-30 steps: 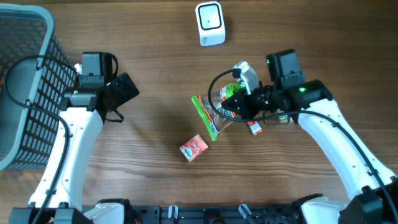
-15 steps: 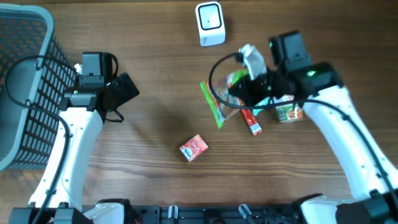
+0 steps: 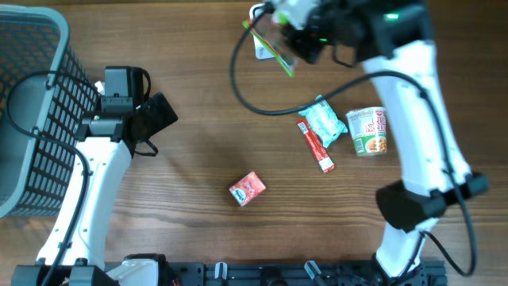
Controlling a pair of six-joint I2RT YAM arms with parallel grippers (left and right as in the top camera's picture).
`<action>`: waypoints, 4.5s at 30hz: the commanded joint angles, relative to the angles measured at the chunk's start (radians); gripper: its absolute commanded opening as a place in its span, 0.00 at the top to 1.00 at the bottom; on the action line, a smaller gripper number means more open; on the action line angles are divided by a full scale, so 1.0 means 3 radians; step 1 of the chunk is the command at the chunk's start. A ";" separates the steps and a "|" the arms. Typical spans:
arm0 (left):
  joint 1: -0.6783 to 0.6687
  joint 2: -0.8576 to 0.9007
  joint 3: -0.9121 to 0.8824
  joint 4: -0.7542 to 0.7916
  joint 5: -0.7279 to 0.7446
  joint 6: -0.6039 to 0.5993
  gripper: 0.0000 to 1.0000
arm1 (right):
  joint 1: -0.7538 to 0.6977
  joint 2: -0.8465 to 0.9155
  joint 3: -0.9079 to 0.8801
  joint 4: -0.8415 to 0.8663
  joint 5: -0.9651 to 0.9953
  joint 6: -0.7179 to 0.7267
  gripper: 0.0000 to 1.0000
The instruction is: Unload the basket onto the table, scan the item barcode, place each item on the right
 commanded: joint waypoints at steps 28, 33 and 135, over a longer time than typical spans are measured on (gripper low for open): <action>0.0013 -0.0042 0.0004 0.0009 -0.0032 -0.0018 0.00 | 0.0131 0.1897 0.0079 0.3047 0.1438 -0.1854 0.96; 0.0013 -0.0042 0.0003 0.0009 -0.0032 -0.0018 0.00 | 0.0134 0.1896 0.0079 0.2827 0.1470 -0.1354 0.96; 0.0013 -0.0042 0.0004 0.0009 -0.0031 -0.0018 0.00 | 0.1263 -0.0774 -0.4205 0.2544 0.0726 0.2822 0.15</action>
